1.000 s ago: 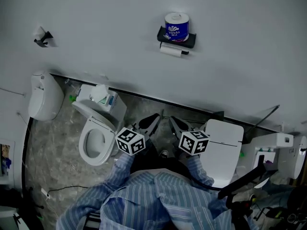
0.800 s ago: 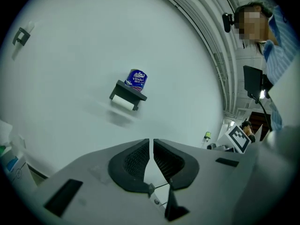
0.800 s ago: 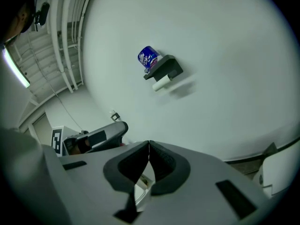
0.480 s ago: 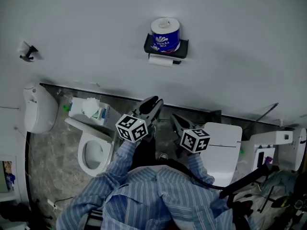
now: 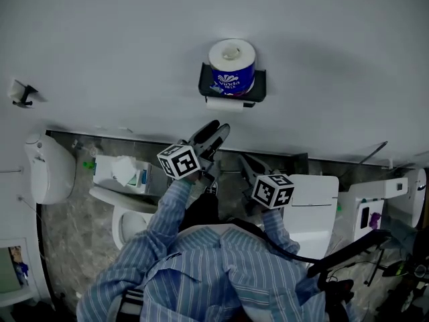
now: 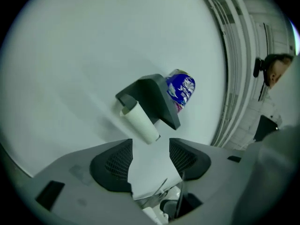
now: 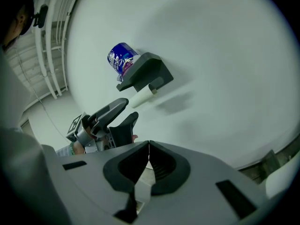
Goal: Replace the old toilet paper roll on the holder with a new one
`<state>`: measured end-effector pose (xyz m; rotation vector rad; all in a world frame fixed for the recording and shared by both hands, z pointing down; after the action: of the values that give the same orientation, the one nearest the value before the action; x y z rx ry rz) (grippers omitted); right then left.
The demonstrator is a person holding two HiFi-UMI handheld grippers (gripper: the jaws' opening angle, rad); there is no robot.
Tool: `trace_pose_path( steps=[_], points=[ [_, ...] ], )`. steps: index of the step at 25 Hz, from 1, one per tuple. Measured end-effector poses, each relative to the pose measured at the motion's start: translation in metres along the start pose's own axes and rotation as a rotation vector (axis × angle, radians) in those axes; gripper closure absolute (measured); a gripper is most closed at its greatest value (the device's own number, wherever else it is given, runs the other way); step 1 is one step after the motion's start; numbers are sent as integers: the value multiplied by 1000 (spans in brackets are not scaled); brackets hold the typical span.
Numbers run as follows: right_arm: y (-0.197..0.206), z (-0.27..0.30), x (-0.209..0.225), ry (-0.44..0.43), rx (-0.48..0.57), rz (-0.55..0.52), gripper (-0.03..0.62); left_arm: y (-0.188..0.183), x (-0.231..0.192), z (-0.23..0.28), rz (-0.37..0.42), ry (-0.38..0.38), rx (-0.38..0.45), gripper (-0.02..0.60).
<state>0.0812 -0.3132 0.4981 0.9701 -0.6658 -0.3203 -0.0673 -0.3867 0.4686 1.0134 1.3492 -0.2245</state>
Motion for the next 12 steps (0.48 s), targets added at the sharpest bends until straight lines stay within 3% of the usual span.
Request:
trace_pose_path(
  steps=[3, 8, 12],
  points=[
    [-6, 11, 3, 12, -4, 4, 589, -17, -14, 9, -101, 12, 38, 344],
    [-11, 24, 7, 24, -8, 7, 589, -34, -24, 21, -181, 64, 63, 341],
    [-14, 27, 11, 36, -16, 14, 589, -38, -22, 35, -379, 142, 103, 341]
  ],
)
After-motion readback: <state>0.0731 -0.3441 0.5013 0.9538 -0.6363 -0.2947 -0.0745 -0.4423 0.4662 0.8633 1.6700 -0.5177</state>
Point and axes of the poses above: the fingertips, and each gripper's own axes: z forward along the fingers, x to its right, y out of its underside, the point moved 6 cm from there along -z, backward along the fingers, and after that the axes turned 12 degrees about -z, right-handed, at the moved point
